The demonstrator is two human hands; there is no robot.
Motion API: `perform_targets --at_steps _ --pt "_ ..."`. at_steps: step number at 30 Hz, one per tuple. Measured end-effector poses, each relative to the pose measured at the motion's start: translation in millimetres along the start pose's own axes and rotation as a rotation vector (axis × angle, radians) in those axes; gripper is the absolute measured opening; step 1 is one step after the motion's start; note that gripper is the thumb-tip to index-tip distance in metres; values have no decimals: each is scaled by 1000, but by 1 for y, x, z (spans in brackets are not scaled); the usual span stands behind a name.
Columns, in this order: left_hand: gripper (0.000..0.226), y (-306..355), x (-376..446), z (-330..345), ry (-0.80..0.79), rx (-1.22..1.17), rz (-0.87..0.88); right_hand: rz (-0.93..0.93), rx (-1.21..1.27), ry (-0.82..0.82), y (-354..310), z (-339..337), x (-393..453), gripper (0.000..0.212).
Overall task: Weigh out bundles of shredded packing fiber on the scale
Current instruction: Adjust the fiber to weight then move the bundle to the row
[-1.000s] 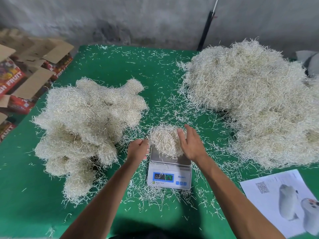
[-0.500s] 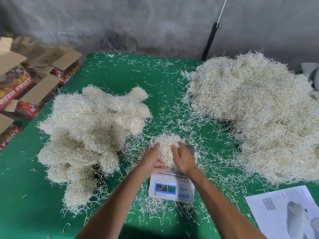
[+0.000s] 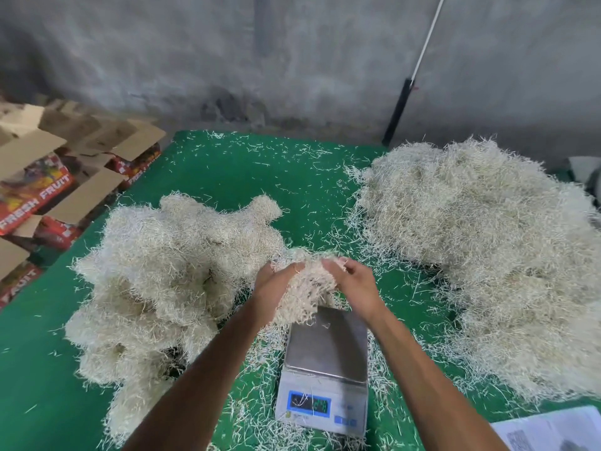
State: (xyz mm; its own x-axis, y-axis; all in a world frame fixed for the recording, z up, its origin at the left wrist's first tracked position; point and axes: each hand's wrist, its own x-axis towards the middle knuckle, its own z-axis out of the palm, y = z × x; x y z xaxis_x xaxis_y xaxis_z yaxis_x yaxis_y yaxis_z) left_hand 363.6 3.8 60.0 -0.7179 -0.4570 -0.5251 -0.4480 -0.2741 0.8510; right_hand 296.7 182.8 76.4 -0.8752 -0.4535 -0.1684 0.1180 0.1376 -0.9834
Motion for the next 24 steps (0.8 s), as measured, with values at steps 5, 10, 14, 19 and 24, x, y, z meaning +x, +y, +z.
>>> perform_targets --at_steps 5,10,14,19,24 --pt "85 10 -1 -24 2 59 -39 121 385 175 -10 -37 27 42" --pt "34 13 -9 -33 -83 -138 -55 212 495 323 -9 -35 32 32" --pt "21 8 -7 -66 80 -502 -155 325 905 479 -7 -67 34 22" --pt "56 -4 1 -87 43 -866 -193 359 904 343 10 -76 27 35" --pt "57 -13 -1 -65 182 -676 -243 334 452 108 22 -41 22 39"
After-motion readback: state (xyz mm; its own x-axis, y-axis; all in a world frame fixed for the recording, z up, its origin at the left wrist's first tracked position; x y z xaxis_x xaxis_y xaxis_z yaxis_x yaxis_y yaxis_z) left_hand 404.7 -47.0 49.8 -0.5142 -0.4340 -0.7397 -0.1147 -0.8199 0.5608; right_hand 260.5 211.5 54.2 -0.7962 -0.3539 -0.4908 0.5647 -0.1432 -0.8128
